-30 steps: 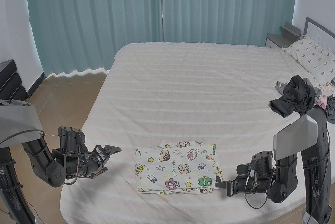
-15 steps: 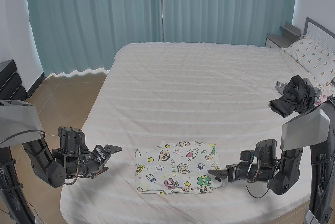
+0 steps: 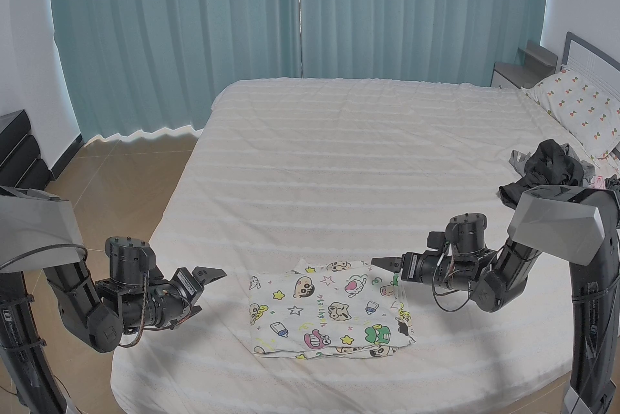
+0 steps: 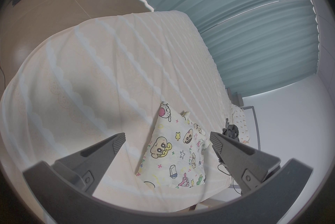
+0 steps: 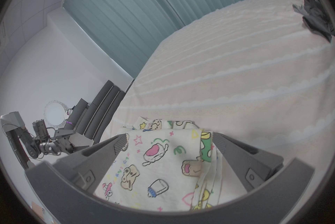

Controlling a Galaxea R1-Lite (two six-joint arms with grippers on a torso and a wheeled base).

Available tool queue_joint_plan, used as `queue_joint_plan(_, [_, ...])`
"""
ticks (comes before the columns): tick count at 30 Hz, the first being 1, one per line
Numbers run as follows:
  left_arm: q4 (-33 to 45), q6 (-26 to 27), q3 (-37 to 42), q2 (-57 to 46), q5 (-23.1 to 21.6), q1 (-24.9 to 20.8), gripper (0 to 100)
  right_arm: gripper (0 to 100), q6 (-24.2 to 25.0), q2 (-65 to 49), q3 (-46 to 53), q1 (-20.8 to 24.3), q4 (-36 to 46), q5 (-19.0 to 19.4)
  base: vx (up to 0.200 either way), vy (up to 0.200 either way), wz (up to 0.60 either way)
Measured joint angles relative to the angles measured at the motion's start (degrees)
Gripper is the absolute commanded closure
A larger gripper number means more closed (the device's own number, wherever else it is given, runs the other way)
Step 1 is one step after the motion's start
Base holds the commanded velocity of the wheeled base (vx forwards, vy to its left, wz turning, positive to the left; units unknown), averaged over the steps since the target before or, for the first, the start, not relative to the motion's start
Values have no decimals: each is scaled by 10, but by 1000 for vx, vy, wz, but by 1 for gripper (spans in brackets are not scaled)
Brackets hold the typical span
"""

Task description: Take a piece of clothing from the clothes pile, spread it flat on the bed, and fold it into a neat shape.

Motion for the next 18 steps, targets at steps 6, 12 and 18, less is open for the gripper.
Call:
queue_joint_plan(6, [-5, 2, 4, 6, 0, -2, 0, 0, 1, 27, -22, 0, -4, 16, 0, 0, 0])
queue_joint_plan(12, [-5, 4, 4, 12, 2, -6, 0, 0, -2, 31, -17, 2, -9, 23, 0, 0, 0])
queue_joint_plan(18, [-6, 4, 4, 14, 4, -7, 0, 0, -2, 36, -21, 2, -6, 24, 0, 0, 0])
